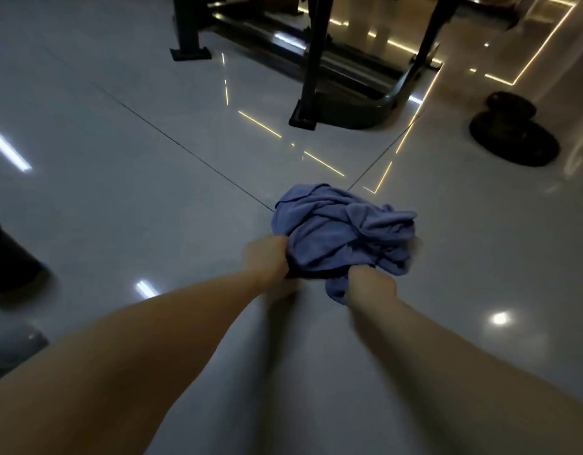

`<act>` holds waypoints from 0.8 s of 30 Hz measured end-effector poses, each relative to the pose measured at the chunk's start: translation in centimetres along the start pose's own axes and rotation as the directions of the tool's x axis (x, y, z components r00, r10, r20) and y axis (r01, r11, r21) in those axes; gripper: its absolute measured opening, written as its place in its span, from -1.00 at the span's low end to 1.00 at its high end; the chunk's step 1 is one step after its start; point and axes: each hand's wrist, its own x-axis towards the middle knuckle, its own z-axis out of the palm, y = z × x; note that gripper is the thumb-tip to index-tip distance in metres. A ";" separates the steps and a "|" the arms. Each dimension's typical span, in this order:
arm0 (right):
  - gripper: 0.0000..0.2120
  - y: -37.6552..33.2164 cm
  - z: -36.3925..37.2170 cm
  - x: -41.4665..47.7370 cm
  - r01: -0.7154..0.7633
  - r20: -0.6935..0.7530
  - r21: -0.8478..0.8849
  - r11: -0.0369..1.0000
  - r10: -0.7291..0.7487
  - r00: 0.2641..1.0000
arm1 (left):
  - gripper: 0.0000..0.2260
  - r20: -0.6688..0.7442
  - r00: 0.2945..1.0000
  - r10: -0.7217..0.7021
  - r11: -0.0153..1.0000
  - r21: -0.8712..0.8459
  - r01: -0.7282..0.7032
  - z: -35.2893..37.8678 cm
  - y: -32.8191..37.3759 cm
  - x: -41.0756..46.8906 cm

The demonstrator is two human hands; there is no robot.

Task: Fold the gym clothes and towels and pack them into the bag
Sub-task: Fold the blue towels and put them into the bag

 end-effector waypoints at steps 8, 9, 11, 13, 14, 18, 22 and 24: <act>-0.63 1.4 -14.5 -5.5 0.203 -0.263 0.471 0.859 -0.083 0.961 | -0.95 -0.205 0.977 0.049 0.765 -0.622 -0.169 -18.1 8.0 0.8; -0.61 1.0 -16.7 -6.6 0.290 -0.306 0.490 0.822 -0.149 0.940 | -0.93 -0.226 0.971 0.077 0.726 -0.655 -0.210 -20.4 9.6 0.1; -0.66 0.4 -20.6 -8.3 0.343 -0.381 0.475 0.810 -0.163 0.910 | -0.88 -0.278 0.955 0.102 0.659 -0.701 -0.274 -24.7 12.2 -1.7; -0.73 0.9 -24.2 -9.5 0.298 -0.454 0.487 0.821 -0.053 0.889 | -0.86 -0.316 0.942 0.110 0.599 -0.736 -0.317 -29.0 13.9 -3.6; -0.80 1.4 -25.9 -10.3 0.290 -0.480 0.511 0.809 -0.011 0.877 | -0.86 -0.335 0.935 0.114 0.576 -0.744 -0.337 -31.1 14.3 -4.7; -0.94 2.6 -32.1 -15.6 0.429 -0.528 0.620 0.657 -0.055 0.847 | -0.92 -0.422 0.906 0.025 0.505 -0.777 -0.376 -37.8 13.7 -8.4; -0.93 2.1 -35.7 -21.9 0.580 -0.522 0.668 0.467 -0.261 0.812 | -0.83 -0.463 0.846 -0.267 0.395 -0.853 -0.342 -41.4 11.7 -11.8; -0.89 1.3 -36.4 -23.6 0.616 -0.562 0.675 0.406 -0.258 0.786 | -0.74 -0.348 0.854 -0.386 0.274 -0.927 -0.254 -42.3 10.3 -13.2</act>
